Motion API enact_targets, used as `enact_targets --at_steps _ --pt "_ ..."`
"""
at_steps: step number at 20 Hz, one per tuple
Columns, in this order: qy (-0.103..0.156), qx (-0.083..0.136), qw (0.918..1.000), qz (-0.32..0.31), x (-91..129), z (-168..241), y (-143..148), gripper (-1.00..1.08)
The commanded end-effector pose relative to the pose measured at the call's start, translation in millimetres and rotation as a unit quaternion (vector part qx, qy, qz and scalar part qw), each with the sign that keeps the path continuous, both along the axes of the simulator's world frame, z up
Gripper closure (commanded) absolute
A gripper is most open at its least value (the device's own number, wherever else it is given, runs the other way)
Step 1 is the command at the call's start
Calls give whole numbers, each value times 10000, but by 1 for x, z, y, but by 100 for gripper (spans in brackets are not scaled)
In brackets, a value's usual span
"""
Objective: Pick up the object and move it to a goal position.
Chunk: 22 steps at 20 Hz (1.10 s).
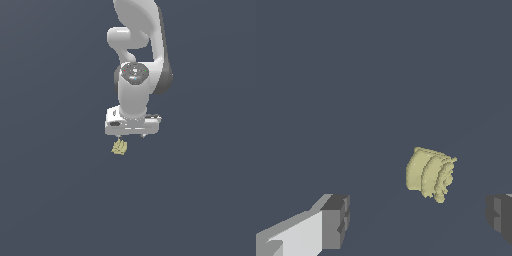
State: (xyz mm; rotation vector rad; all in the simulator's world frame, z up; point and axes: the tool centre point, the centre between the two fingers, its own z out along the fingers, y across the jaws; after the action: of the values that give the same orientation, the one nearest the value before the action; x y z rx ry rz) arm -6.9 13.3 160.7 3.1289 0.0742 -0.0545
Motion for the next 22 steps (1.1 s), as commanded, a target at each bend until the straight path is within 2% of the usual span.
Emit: enact_targets --at_steps 1,12,22 --pt "0 0 10000 0 0 0 0 -92" --pt "-169 31 9994 307 8 15 12 -92" --pt "-164 51 9998 -116 2 -11 -6 -92"
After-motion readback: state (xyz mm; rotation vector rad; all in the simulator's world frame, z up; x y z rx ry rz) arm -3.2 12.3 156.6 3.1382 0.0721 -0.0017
